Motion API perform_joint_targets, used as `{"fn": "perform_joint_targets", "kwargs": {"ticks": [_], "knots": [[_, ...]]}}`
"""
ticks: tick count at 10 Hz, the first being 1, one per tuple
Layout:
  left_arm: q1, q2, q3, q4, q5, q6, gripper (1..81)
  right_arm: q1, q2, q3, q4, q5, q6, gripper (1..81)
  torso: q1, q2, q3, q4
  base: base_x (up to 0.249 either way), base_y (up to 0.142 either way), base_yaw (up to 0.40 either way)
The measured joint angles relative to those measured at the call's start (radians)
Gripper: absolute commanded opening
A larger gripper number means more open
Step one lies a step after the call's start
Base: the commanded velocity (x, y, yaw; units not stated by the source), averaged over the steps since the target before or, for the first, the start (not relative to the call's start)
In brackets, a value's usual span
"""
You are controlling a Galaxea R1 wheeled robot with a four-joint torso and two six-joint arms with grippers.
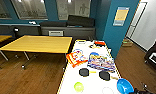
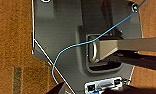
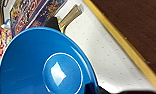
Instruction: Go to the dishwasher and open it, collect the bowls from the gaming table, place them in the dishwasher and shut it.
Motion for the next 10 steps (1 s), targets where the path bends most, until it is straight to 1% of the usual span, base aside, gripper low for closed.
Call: {"fn": "perform_joint_targets", "kwargs": {"ticks": [1,2,3,4,5,7,9,10], "knots": [[0.000,-0.001,0.001,0.000,-0.001,0.000,81.1,0.000,-0.097,0.055,-0.019,-0.034,-0.005,1.0,0.000,0.000,0.000,0.000,0.000,0.000,0.000],[0.000,-0.003,0.005,0.001,-0.001,0.000,81.1,-0.015,-0.180,0.134,-0.033,-0.054,-0.026,1.0,0.000,0.000,0.000,0.000,0.000,0.000,0.000],[0.000,-0.010,0.024,0.001,-0.001,0.000,81.1,-0.052,-0.227,0.226,-0.043,-0.073,-0.056,1.0,0.000,0.000,0.000,0.000,0.000,0.000,0.000],[-0.001,-0.024,0.052,0.001,-0.001,0.000,81.1,-0.112,-0.257,0.304,-0.046,-0.078,-0.087,1.0,0.000,0.000,0.000,0.000,0.000,0.000,0.000],[-0.004,-0.050,0.098,0.001,-0.001,0.000,81.1,-0.183,-0.292,0.356,-0.050,-0.069,-0.120,1.0,0.000,0.000,0.000,0.000,0.000,0.000,0.000],[-0.022,-0.142,0.240,0.001,-0.002,0.000,81.1,-0.354,-0.338,0.374,-0.063,0.009,-0.180,1.0,0.000,0.000,0.000,0.000,0.000,0.000,0.000],[-0.045,-0.284,0.423,0.001,-0.013,-0.002,81.1,-0.544,-0.338,0.391,-0.080,0.122,-0.225,1.0,0.000,0.000,0.000,0.000,0.000,0.000,0.000],[-0.054,-0.374,0.514,0.001,-0.029,-0.009,81.1,-0.645,-0.334,0.389,-0.089,0.204,-0.244,1.0,0.000,0.000,0.000,0.000,0.000,0.000,0.000]]}}
